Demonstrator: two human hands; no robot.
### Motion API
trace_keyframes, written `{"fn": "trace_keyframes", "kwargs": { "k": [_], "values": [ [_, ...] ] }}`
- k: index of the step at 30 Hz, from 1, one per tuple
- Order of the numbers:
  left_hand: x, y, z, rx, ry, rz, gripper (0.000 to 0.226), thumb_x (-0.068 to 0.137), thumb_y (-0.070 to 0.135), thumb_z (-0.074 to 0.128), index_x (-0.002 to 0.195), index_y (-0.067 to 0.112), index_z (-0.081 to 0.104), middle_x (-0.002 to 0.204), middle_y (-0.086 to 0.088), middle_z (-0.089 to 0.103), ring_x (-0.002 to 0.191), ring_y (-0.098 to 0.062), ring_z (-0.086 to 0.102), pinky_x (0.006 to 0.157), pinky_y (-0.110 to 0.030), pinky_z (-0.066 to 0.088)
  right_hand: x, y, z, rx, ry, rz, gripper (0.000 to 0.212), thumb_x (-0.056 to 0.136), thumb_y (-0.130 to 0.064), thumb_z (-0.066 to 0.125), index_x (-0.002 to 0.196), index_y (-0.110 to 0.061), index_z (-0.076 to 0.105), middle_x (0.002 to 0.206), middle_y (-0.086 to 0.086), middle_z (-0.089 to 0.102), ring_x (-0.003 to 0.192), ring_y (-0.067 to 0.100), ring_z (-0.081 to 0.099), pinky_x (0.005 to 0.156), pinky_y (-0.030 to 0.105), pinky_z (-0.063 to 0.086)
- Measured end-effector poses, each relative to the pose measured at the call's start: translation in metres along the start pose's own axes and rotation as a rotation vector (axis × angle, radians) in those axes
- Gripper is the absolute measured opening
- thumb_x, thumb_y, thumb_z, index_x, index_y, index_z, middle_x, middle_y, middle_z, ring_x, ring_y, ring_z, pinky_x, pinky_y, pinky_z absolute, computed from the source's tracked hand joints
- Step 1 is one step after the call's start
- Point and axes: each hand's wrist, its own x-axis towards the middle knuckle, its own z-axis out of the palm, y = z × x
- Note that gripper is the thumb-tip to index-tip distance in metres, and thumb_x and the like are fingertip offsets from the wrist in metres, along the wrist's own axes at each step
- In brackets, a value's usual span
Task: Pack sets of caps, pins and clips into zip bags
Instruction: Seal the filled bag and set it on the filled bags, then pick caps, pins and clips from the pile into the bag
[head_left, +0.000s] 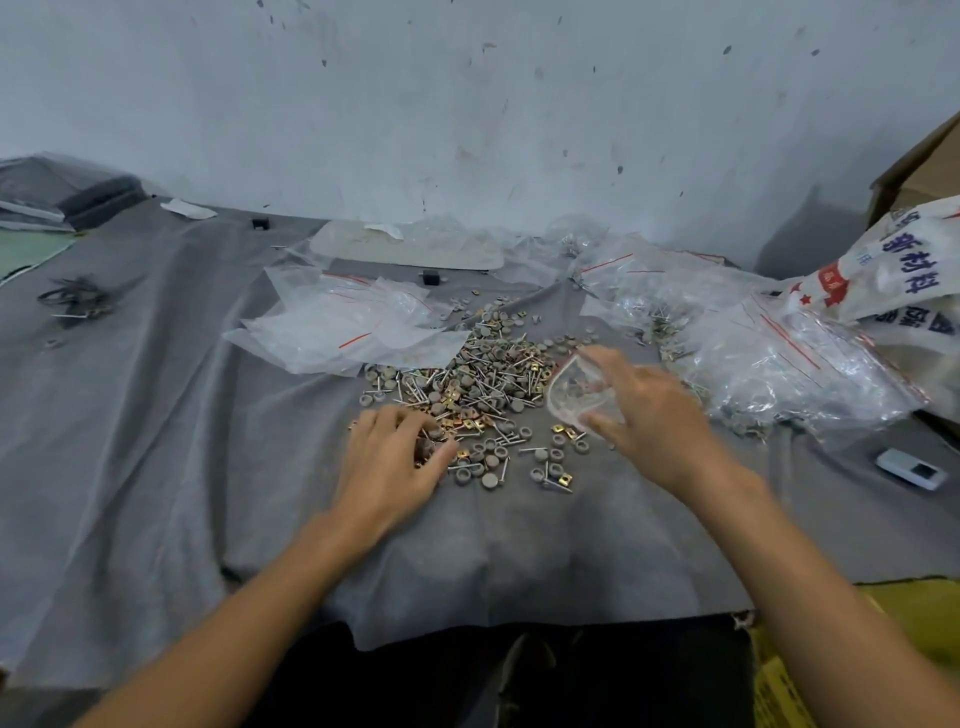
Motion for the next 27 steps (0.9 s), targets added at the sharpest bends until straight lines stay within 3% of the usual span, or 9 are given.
{"fn": "trace_keyframes", "kwargs": {
  "k": [2,4,8,11,15,17,20,22,27],
  "values": [
    [0.0,-0.001,0.004,0.049,-0.056,0.025,0.06,0.084,0.075,0.054,0.12,0.028,0.063,0.116,0.001,0.056,0.111,-0.021,0.046,0.096,-0.038,0.041,-0.002,-0.01,0.028,0.094,0.004,0.034,0.073,0.09,-0.029,0.075,0.152,-0.023,0.037,0.123,0.013,0.069,0.12,0.036,0.056,0.099,0.045,0.043],
    [0.003,-0.003,0.006,0.055,-0.135,0.043,0.069,0.081,0.08,0.05,0.124,0.027,0.061,0.12,0.0,0.057,0.114,-0.023,0.048,0.097,-0.039,0.041,-0.007,-0.02,0.057,0.182,0.081,0.069,0.066,0.091,-0.025,0.074,0.149,-0.018,0.044,0.123,0.012,0.068,0.12,0.034,0.057,0.099,0.045,0.044],
    [0.016,-0.005,0.006,0.12,-0.099,0.082,0.051,0.091,0.06,0.061,0.125,0.022,0.062,0.117,-0.002,0.057,0.11,-0.027,0.052,0.094,-0.038,0.043,-0.011,-0.037,0.097,0.219,0.296,0.117,0.051,0.094,-0.024,0.072,0.142,-0.018,0.057,0.124,0.008,0.066,0.122,0.029,0.056,0.098,0.045,0.043],
    [0.022,0.001,0.007,0.183,-0.074,0.085,0.048,0.096,0.056,0.056,0.129,0.022,0.061,0.119,-0.003,0.057,0.112,-0.027,0.051,0.096,-0.04,0.041,-0.005,-0.044,0.106,0.224,0.433,0.139,0.054,0.093,-0.023,0.072,0.144,-0.017,0.055,0.126,0.007,0.066,0.124,0.022,0.049,0.099,0.034,0.034],
    [0.017,0.0,0.004,0.16,0.096,0.19,0.028,0.101,0.041,0.054,0.115,0.02,0.067,0.114,-0.001,0.063,0.107,-0.027,0.055,0.091,-0.04,0.04,-0.003,-0.044,0.109,0.254,0.503,0.169,0.046,0.093,-0.027,0.072,0.136,-0.015,0.061,0.123,0.004,0.068,0.123,0.021,0.05,0.097,0.025,0.03],
    [0.015,0.003,0.005,0.14,0.098,0.238,0.022,0.099,0.037,0.055,0.107,0.021,0.069,0.108,0.001,0.065,0.101,-0.025,0.056,0.088,-0.04,0.041,-0.007,-0.041,0.112,0.228,0.566,0.169,0.043,0.09,-0.024,0.076,0.13,-0.014,0.064,0.121,0.005,0.068,0.119,0.021,0.05,0.096,0.025,0.031],
    [0.016,0.016,0.009,0.143,0.035,0.261,0.021,0.096,0.037,0.061,0.105,0.021,0.07,0.102,0.001,0.066,0.099,-0.025,0.057,0.087,-0.041,0.041,-0.009,-0.038,0.114,0.128,0.642,0.141,0.042,0.087,-0.022,0.08,0.125,-0.012,0.068,0.122,0.01,0.064,0.113,0.026,0.053,0.096,0.034,0.04],
    [0.021,0.026,0.011,0.169,-0.03,0.258,0.029,0.097,0.04,0.06,0.114,0.019,0.07,0.104,-0.001,0.065,0.101,-0.026,0.057,0.088,-0.041,0.04,-0.01,-0.039,0.113,0.112,0.67,0.154,0.04,0.086,-0.022,0.081,0.123,-0.013,0.07,0.114,0.012,0.061,0.104,0.027,0.052,0.088,0.038,0.047],
    [0.041,0.037,0.012,0.329,-0.286,0.243,0.038,0.101,0.047,0.049,0.125,0.021,0.063,0.122,-0.003,0.059,0.12,-0.025,0.05,0.101,-0.04,0.039,-0.014,-0.046,0.105,0.247,0.529,0.175,0.037,0.092,-0.027,0.075,0.127,-0.016,0.067,0.087,0.006,0.073,0.078,0.028,0.069,0.065,0.038,0.054]
  ]
}}
